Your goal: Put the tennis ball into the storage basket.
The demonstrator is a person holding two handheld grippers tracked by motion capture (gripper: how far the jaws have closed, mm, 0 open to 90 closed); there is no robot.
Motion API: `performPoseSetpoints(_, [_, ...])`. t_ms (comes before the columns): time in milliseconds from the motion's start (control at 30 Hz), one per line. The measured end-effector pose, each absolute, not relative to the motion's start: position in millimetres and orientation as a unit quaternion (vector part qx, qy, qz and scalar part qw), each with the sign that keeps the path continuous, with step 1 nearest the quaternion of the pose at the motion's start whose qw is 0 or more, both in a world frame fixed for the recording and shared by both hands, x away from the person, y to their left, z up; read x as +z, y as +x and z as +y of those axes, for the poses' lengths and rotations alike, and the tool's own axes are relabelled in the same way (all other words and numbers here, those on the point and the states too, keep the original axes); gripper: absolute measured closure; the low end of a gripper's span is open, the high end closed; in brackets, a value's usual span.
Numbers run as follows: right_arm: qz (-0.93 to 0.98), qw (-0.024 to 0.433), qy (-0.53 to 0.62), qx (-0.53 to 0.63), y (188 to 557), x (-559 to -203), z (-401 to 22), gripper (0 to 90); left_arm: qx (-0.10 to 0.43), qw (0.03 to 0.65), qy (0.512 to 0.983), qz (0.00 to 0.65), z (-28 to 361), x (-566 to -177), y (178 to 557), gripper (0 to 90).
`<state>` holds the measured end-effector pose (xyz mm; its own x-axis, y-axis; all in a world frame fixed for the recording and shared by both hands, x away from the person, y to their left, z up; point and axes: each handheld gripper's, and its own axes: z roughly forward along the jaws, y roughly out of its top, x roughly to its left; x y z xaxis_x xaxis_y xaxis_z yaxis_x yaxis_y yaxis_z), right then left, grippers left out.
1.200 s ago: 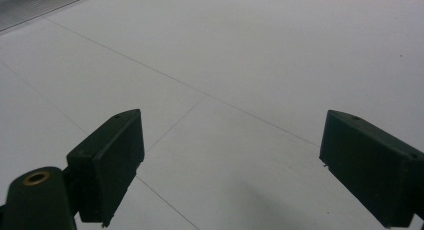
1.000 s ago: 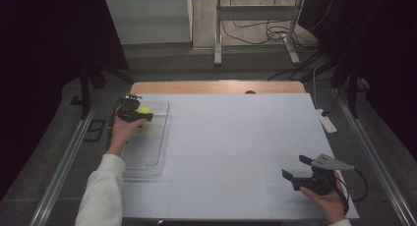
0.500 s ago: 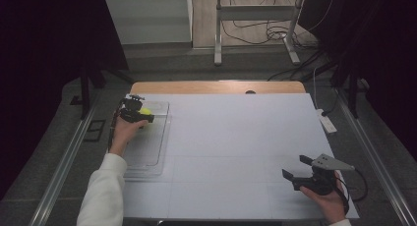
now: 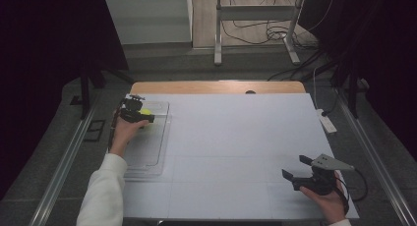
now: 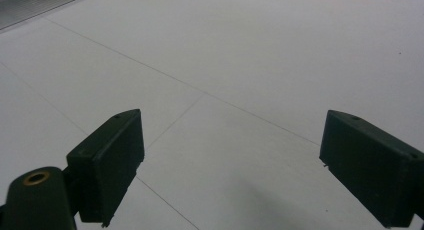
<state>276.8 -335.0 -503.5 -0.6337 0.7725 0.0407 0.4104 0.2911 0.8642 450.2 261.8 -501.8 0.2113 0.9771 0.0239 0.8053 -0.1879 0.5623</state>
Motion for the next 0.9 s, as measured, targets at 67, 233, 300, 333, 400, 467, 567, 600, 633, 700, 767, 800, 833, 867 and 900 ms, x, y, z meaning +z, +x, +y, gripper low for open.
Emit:
performPoseSetpoints(67, [0.779,0.197,0.38,0.458,277,-504,-335,10.8,0.196,0.225,0.746,0.595,261,-500,449,19.6])
performPoseSetpoints(233, [0.779,0.197,0.38,0.458,277,-504,-335,10.8,0.2,0.246,0.742,0.59,261,-496,447,16.5])
performPoseSetpoints(300, [0.779,0.197,0.38,0.458,277,-504,-335,10.8,0.205,0.253,0.741,0.587,261,-493,445,15.9])
performPoseSetpoints(333, [0.779,0.197,0.38,0.458,277,-504,-335,10.8,0.207,0.258,0.738,0.588,261,-491,444,15.6])
performPoseSetpoints(400, [0.779,0.198,0.38,0.458,277,-504,-335,10.8,0.21,0.265,0.737,0.585,261,-490,443,15.0])
performPoseSetpoints(467, [0.779,0.198,0.38,0.458,277,-503,-335,10.8,0.214,0.277,0.733,0.583,262,-486,440,14.6])
performPoseSetpoints(567, [0.779,0.199,0.38,0.458,276,-503,-335,10.8,0.213,0.293,0.73,0.58,264,-484,437,14.5])
performPoseSetpoints(600, [0.778,0.199,0.38,0.459,276,-503,-335,10.8,0.214,0.297,0.728,0.579,264,-484,435,14.3])
performPoseSetpoints(633, [0.778,0.199,0.38,0.459,277,-503,-335,10.8,0.215,0.299,0.727,0.58,265,-483,434,14.2])
performPoseSetpoints(700, [0.778,0.199,0.38,0.459,276,-503,-335,10.8,0.213,0.308,0.723,0.581,267,-483,432,14.3])
performPoseSetpoints(767, [0.778,0.199,0.38,0.459,276,-503,-335,10.8,0.212,0.315,0.721,0.58,269,-481,430,14.0])
performPoseSetpoints(800, [0.778,0.199,0.38,0.459,276,-503,-335,10.9,0.212,0.32,0.719,0.58,270,-480,428,14.1])
performPoseSetpoints(833, [0.778,0.199,0.381,0.459,276,-503,-335,10.8,0.21,0.324,0.718,0.579,270,-480,427,14.1])
performPoseSetpoints(867, [0.778,0.199,0.381,0.459,276,-503,-335,10.8,0.209,0.33,0.716,0.579,271,-479,425,14.1])
performPoseSetpoints(900, [0.778,0.199,0.381,0.459,276,-503,-335,10.8,0.208,0.335,0.715,0.578,271,-478,424,14.1])
